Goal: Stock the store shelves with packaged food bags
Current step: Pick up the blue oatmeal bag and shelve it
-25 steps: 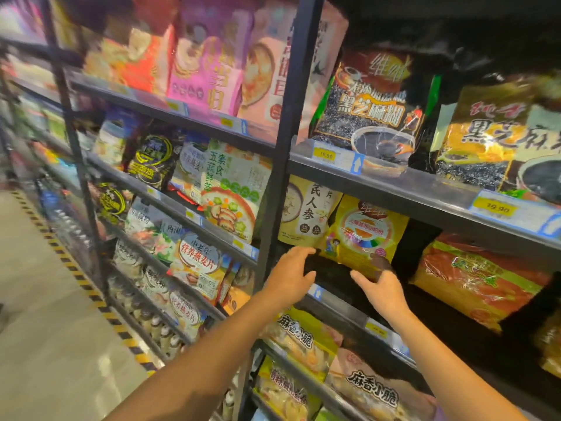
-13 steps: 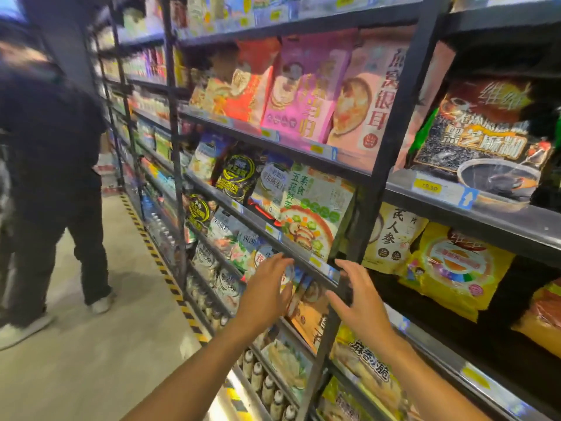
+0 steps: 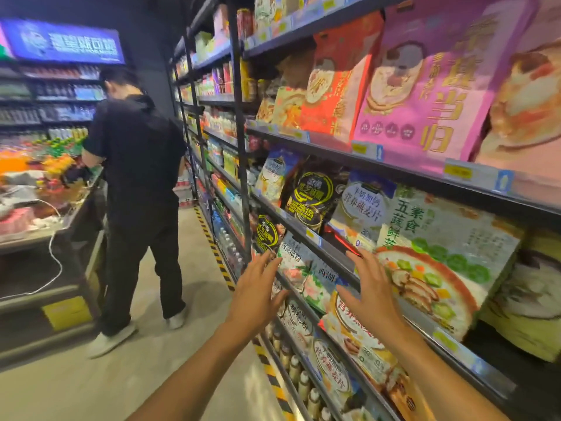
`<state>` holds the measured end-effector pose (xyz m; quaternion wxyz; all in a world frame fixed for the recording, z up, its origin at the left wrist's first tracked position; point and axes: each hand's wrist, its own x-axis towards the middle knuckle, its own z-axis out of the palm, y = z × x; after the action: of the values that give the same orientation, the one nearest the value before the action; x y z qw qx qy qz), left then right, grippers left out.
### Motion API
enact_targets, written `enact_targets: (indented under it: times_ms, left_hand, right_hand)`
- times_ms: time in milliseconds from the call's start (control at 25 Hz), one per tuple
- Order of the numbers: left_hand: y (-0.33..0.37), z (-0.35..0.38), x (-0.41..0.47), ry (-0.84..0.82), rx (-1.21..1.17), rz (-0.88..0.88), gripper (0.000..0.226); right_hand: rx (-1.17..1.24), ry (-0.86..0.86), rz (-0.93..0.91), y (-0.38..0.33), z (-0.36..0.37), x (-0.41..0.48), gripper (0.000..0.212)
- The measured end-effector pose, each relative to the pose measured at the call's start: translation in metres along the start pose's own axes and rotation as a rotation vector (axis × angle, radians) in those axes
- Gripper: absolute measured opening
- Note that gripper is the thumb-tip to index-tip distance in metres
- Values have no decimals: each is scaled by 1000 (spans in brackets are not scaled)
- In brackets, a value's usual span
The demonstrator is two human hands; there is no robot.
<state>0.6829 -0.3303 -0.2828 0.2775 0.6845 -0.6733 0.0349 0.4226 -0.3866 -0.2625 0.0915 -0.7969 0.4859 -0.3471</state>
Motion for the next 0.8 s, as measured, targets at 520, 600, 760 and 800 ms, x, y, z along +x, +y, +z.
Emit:
enact_targets:
  times_ms: [520, 600, 760, 800]
  left_hand:
    - [-167, 33, 165, -23, -83, -25, 74]
    - [-202, 36, 202, -28, -90, -12, 74]
    - [-265, 31, 275, -48, -118, 49, 73]
    - [-277, 31, 291, -49, -122, 64, 73]
  right_hand:
    - [5, -44, 52, -13, 144, 178, 75]
    - [-8, -32, 64, -25, 169, 212, 76]
    - [-23, 2, 110, -50, 211, 285, 76]
    - [-23, 10, 129, -54, 220, 298, 75]
